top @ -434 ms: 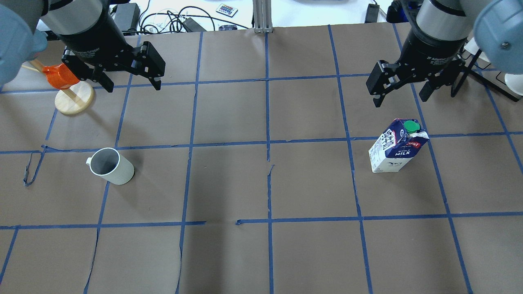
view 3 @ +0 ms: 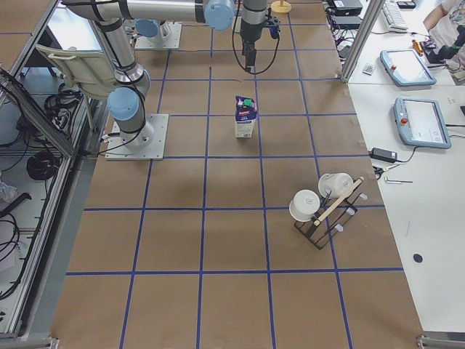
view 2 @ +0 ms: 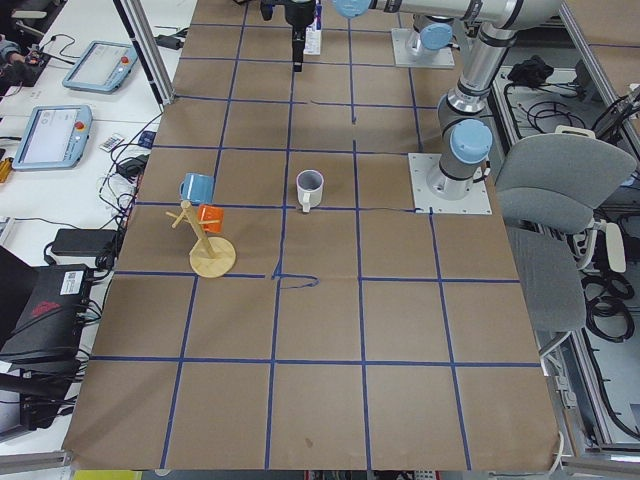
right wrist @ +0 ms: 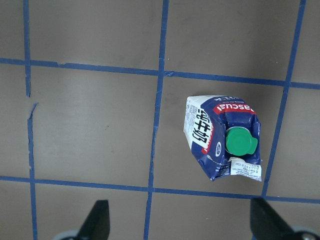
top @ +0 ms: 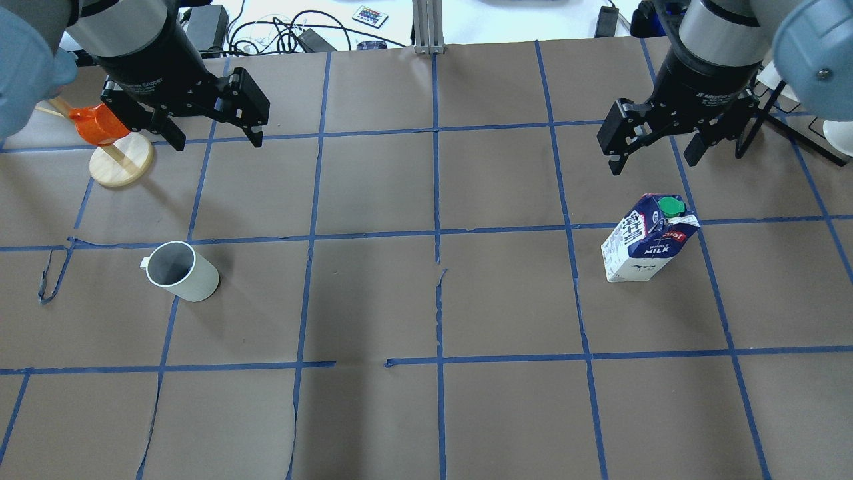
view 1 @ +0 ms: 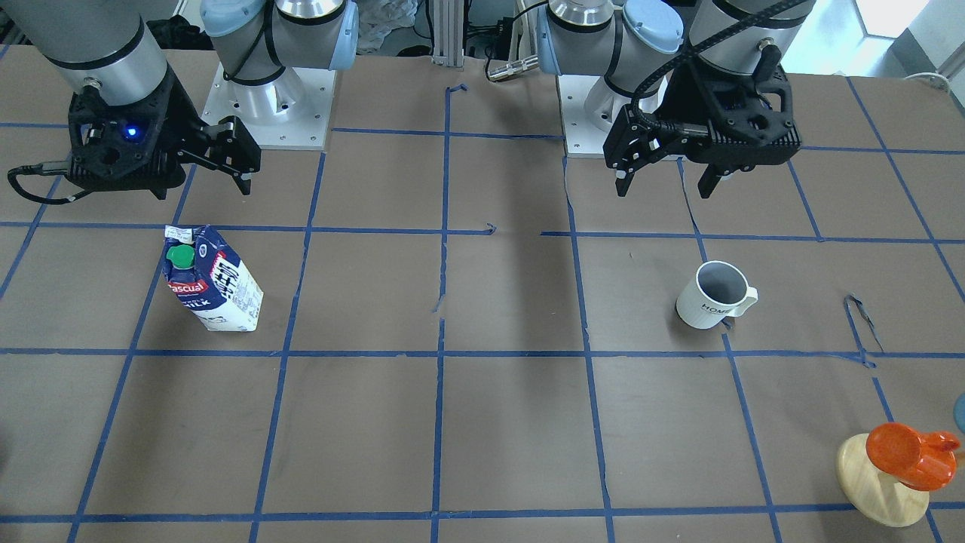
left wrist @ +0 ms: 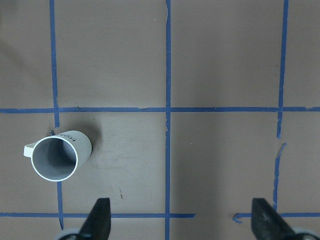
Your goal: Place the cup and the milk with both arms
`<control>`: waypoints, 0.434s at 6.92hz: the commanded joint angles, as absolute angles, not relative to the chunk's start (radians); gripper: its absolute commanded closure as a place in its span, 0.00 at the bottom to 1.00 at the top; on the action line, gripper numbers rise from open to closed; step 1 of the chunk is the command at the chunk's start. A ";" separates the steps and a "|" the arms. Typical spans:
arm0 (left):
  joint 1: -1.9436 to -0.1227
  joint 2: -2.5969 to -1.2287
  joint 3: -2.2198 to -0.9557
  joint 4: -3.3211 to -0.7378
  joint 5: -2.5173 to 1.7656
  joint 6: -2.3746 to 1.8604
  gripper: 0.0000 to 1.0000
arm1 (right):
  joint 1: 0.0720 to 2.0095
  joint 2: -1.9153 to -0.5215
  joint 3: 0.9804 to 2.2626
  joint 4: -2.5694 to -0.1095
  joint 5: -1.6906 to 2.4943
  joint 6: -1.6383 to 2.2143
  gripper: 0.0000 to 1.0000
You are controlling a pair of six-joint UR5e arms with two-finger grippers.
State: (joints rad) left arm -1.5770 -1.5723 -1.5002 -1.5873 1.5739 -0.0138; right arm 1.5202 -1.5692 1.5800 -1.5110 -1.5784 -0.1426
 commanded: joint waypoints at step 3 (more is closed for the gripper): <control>-1.577 -1.572 -1.500 -1.588 1.577 -0.012 0.00 | 1.516 -1.568 1.580 -1.512 -1.578 -0.147 0.00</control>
